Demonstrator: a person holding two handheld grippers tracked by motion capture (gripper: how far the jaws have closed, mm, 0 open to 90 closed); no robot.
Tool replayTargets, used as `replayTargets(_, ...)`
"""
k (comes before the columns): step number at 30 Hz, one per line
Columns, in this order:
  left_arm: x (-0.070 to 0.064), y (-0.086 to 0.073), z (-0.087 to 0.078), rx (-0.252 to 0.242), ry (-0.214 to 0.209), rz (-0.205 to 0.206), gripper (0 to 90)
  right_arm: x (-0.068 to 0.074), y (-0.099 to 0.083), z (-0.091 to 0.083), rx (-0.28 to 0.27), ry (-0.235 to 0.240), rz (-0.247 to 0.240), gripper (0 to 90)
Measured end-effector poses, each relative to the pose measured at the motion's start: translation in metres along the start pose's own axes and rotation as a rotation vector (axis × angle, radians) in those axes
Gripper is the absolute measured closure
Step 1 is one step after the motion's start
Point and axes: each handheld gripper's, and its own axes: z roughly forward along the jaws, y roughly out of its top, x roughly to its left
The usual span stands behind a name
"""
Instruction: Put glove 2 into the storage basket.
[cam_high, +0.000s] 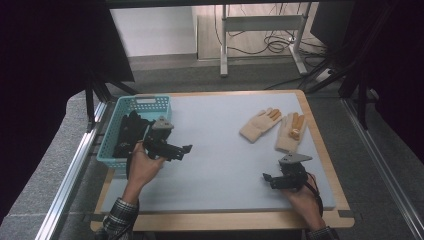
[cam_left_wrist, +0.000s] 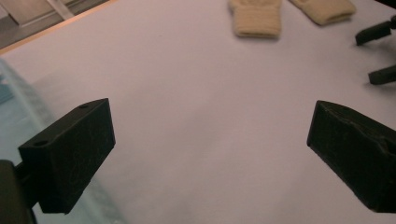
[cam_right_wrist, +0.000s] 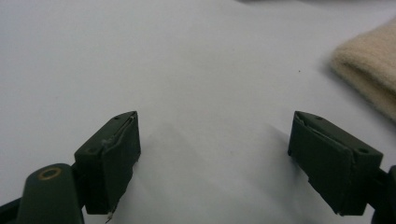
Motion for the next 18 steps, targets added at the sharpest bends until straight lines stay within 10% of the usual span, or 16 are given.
replayTargets(6,-0.031,-0.023,0.019,-0.007,-0.030,0.045,1.3,0.000,0.000,0.000,-0.001,0.000,0.001,16.2)
replayTargets(18,-0.053,-0.078,0.042,0.049,-0.022,0.006,1.1,0.000,0.000,0.000,0.000,-0.001,0.002,16.3)
